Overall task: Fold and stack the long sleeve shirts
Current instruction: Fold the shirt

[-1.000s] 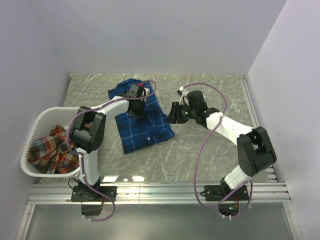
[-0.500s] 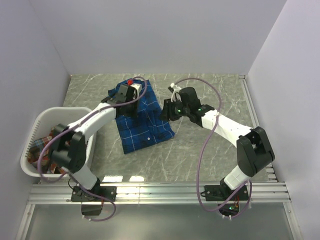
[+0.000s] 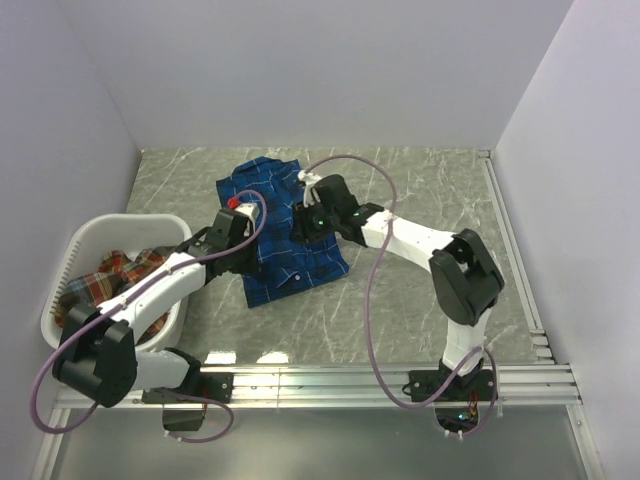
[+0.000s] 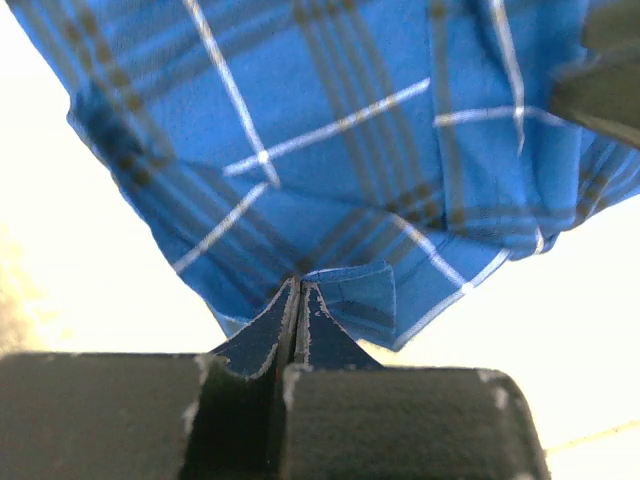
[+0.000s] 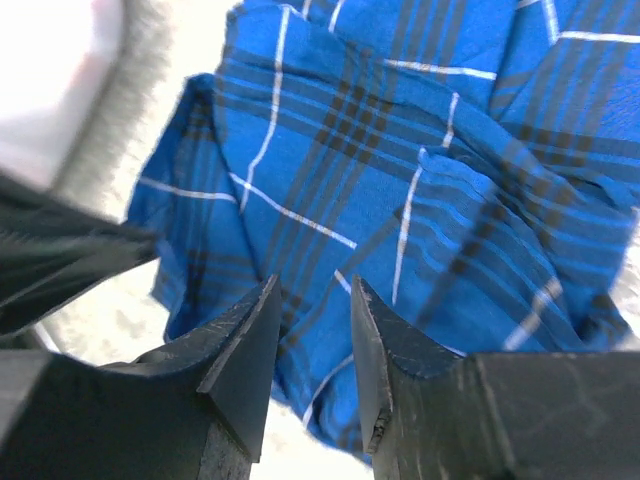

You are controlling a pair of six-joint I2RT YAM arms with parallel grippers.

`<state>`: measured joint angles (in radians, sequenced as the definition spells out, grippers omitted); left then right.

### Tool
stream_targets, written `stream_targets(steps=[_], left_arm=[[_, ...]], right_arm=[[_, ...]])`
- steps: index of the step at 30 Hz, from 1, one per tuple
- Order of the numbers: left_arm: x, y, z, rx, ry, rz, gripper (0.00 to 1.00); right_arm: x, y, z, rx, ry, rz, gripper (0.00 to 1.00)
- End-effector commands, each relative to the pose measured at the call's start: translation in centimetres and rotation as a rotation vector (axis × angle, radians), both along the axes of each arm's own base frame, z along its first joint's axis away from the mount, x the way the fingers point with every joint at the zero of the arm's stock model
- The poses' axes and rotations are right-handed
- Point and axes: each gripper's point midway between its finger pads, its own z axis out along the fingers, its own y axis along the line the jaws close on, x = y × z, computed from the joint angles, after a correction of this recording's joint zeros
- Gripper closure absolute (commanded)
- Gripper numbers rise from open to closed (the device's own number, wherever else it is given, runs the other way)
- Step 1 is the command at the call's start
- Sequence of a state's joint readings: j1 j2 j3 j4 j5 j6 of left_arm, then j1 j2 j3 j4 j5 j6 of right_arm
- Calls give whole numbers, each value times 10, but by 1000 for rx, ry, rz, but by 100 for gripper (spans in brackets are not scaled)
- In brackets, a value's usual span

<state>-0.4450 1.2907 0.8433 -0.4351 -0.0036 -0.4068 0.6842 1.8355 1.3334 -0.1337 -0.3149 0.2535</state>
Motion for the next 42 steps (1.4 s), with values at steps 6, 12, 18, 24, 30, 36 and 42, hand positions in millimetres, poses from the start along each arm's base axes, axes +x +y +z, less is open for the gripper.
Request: stream_targets(steps=[6, 12, 18, 24, 30, 36, 42], left_arm=[[-9, 0, 6, -57, -41, 23, 100], [-2, -3, 11, -62, -63, 17, 99], [1, 3, 11, -37, -75, 43, 99], [2, 4, 8, -26, -71, 51, 100], [2, 5, 5, -18, -61, 53, 100], [3, 5, 4, -14, -58, 55, 99], [2, 5, 2, -11, -53, 55, 99]], right_arm=[[27, 7, -24, -179, -99, -130, 58], [31, 1, -44, -307, -91, -259, 57], [25, 5, -66, -338, -17, -307, 56], [24, 11, -79, -357, 14, -309, 56], [27, 9, -78, -364, 5, -325, 67], [25, 11, -56, -310, -42, -297, 100], [23, 15, -36, -251, -78, -268, 100]])
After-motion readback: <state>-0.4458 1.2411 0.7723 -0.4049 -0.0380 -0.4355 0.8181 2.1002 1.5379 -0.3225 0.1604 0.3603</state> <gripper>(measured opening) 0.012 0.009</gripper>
